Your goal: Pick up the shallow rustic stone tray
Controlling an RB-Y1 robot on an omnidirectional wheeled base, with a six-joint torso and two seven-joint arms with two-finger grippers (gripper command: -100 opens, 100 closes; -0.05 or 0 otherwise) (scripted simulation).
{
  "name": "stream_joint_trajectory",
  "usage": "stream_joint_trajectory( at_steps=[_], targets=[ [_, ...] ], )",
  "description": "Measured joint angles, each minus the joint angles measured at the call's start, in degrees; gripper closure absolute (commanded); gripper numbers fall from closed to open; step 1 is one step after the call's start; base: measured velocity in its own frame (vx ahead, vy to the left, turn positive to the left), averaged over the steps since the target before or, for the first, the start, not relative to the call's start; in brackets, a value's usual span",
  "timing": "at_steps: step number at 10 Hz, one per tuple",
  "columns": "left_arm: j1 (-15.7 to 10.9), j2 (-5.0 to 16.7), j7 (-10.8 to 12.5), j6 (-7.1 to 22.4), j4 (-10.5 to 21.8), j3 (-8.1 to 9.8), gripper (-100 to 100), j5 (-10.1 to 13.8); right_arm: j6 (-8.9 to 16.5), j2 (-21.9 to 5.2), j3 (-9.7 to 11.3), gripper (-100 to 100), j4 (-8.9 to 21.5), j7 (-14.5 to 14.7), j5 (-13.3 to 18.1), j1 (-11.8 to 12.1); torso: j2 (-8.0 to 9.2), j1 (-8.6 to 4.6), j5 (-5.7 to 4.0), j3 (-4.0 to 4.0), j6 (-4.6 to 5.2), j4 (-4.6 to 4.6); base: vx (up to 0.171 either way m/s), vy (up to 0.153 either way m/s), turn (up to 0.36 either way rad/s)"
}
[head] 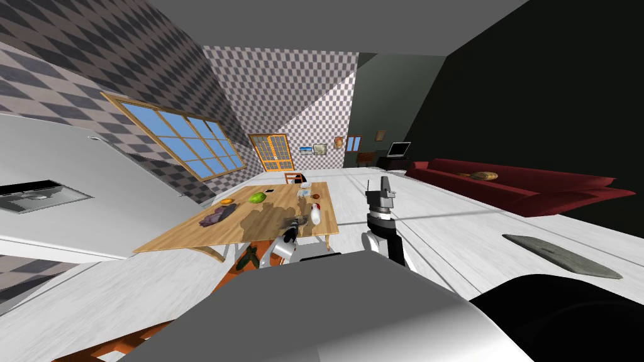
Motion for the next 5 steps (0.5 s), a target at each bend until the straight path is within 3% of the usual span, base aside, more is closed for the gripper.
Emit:
stream_joint_trajectory(
  at_steps=[4, 5],
  targets=[
    [-1.0, -0.6, -1.2, -3.5, 4.4, 1.64, -100, 0.4, 0.0, 0.0, 0.0, 0, 0.0, 0.0, 0.0, 0.0, -0.13, -0.08, -0.02, -0.07, 0.00, -0.03, 0.039, -0.019, 0.010],
    [-1.0, -0.6, -1.3, -3.8, 4.5, 1.70, 100, 0.5, 0.0, 0.0, 0.0, 0, 0.0, 0.0, 0.0, 0.0, -0.06, -0.05, -0.01, -0.04, 0.00, -0.01, 0.000, 0.000, 0.000]
  ],
)
